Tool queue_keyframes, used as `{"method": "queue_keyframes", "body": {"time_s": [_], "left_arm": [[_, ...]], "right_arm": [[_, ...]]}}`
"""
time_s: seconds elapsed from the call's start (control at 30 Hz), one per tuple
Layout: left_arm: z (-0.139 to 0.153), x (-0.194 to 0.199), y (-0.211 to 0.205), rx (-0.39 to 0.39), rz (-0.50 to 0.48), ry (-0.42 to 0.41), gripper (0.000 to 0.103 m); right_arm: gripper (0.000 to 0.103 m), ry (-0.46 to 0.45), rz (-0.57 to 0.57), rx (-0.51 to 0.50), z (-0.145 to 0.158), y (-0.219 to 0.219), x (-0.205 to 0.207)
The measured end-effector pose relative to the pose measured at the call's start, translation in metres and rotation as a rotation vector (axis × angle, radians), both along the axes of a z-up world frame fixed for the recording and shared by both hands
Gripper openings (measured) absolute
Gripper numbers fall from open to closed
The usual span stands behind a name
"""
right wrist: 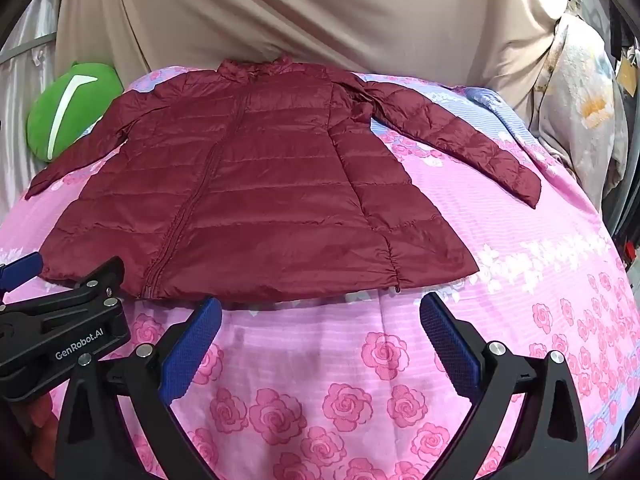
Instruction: Fold large clothes
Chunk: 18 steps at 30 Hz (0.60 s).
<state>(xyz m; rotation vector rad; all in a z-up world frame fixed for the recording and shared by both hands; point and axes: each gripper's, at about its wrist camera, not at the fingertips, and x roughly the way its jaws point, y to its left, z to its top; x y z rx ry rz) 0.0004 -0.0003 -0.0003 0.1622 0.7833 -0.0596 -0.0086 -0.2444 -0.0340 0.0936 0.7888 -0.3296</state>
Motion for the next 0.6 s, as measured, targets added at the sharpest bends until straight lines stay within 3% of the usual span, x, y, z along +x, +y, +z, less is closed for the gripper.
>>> {"method": "queue_keyframes", "body": {"time_s": [0.6], "left_arm": [[-0.006,0.003,0.009,0.003,0.015,0.004,0.098]], "right_arm": [[0.098,0.005,-0.006,-0.028,-0.004,0.006,0.005]]}}
